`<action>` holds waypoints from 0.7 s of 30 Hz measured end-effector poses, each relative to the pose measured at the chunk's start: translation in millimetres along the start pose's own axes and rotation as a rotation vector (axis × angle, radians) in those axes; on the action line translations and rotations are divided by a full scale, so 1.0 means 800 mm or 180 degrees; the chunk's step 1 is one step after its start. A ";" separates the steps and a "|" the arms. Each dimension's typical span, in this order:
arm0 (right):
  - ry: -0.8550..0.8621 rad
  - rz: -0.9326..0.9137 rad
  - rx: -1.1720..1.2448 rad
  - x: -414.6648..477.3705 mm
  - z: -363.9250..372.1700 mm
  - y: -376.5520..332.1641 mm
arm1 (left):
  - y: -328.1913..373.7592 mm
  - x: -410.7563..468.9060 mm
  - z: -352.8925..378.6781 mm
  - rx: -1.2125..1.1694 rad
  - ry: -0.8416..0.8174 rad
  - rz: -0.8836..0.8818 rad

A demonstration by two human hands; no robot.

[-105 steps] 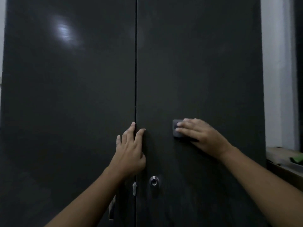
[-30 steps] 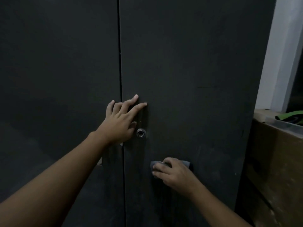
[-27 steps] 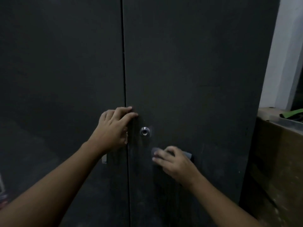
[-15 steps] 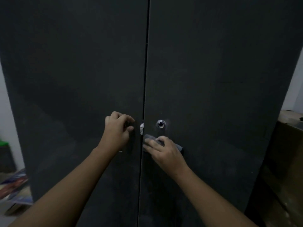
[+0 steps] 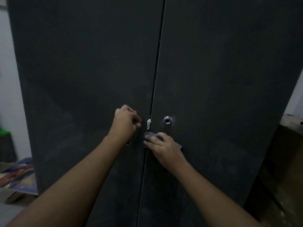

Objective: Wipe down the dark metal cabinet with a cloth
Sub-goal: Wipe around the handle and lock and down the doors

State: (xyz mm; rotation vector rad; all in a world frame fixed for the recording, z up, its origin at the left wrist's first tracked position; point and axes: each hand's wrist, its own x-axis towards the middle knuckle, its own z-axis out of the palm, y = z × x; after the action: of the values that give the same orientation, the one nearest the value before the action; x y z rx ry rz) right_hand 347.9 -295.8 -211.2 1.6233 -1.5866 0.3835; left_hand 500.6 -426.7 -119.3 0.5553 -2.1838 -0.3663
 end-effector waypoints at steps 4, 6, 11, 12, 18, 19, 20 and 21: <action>-0.0423 -0.0650 -0.0287 0.009 -0.005 0.010 | -0.002 0.002 -0.004 0.0055 -0.0070 0.0050; -0.0260 -0.0620 -0.0291 0.021 -0.022 0.023 | -0.002 0.002 -0.004 0.0135 -0.0073 0.0115; 0.0013 -0.0159 -0.0103 0.011 -0.026 0.019 | -0.005 -0.001 0.003 0.0195 0.0058 0.0263; -0.0058 -0.0225 -0.0105 0.002 -0.022 0.020 | -0.007 -0.002 0.004 0.0197 0.0066 0.0294; -0.0183 -0.0388 -0.0381 -0.047 -0.046 0.062 | -0.010 -0.009 0.011 0.0200 0.0073 0.0398; -0.0146 -0.0395 -0.0473 -0.049 -0.053 0.067 | -0.010 -0.011 0.013 0.0200 0.0086 0.0400; -0.0061 -0.0349 -0.0524 -0.047 -0.061 0.072 | -0.011 -0.012 0.016 0.0212 0.0116 0.0403; 0.0081 -0.0223 -0.0514 -0.040 -0.070 0.079 | -0.011 -0.013 0.019 0.0217 0.0156 0.0404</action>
State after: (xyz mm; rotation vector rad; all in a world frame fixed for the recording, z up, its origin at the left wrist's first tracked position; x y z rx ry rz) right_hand 301.4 -225.9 -178.2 1.5398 -1.4975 0.2320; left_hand 497.2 -428.2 -139.5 0.4551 -2.1777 -0.2090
